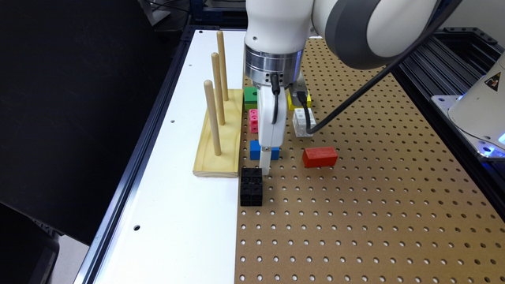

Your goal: Pick up narrow blue stick.

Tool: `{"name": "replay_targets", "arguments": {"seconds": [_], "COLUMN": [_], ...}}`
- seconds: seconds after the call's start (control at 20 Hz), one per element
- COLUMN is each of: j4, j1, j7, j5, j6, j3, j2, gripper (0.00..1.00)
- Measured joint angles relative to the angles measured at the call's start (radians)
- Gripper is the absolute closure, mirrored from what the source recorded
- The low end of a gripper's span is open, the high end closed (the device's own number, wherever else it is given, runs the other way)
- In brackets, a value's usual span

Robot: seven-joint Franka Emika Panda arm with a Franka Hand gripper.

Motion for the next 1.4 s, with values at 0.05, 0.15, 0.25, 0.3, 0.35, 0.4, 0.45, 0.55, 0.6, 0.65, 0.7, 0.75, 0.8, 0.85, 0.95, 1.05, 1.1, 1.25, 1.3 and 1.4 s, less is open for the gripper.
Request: {"name": "replay_targets", "arguments": {"seconds": [0.05, 0.15, 0.25, 0.3, 0.35, 0.4, 0.45, 0.55, 0.6, 0.65, 0.7, 0.75, 0.8, 0.85, 0.95, 1.05, 1.1, 1.25, 1.3, 1.4], "j4": [0.000, 0.000, 0.001, 0.001, 0.001, 0.001, 0.000, 0.000, 0.000, 0.000, 0.000, 0.000, 0.000, 0.000, 0.000, 0.000, 0.000, 0.000, 0.000, 0.000], "j1": [0.000, 0.000, 0.000, 0.000, 0.000, 0.000, 0.000, 0.000, 0.000, 0.000, 0.000, 0.000, 0.000, 0.000, 0.000, 0.000, 0.000, 0.000, 0.000, 0.000], "j7": [0.000, 0.000, 0.000, 0.000, 0.000, 0.000, 0.000, 0.000, 0.000, 0.000, 0.000, 0.000, 0.000, 0.000, 0.000, 0.000, 0.000, 0.000, 0.000, 0.000], "j5": [0.0000, -0.0001, -0.0013, -0.0014, -0.0014, -0.0015, -0.0017, -0.0017, -0.0017, -0.0017, -0.0017, -0.0018, -0.0018, -0.0019, -0.0019, -0.0020, -0.0020, -0.0021, -0.0022, -0.0022], "j6": [0.000, 0.000, 0.001, -0.001, -0.001, -0.001, 0.000, -0.001, 0.000, 0.000, 0.000, -0.001, -0.001, -0.001, -0.001, -0.001, -0.001, -0.001, -0.001, -0.003], "j3": [0.000, -0.002, -0.003, -0.003, -0.003, -0.003, -0.003, -0.003, -0.003, -0.003, -0.003, -0.003, -0.003, -0.003, -0.003, -0.003, -0.003, -0.003, -0.003, -0.003], "j2": [0.000, 0.000, 0.004, 0.004, 0.004, 0.004, 0.004, 0.004, 0.004, 0.004, 0.004, 0.004, 0.004, 0.004, 0.004, 0.004, 0.004, 0.003, 0.003, 0.000], "gripper": [0.00, 0.00, 0.00, 0.00, 0.00, 0.00, 1.00, 1.00, 1.00, 1.00, 1.00, 1.00, 1.00, 1.00, 1.00, 1.00, 1.00, 1.00, 1.00, 1.00]}}
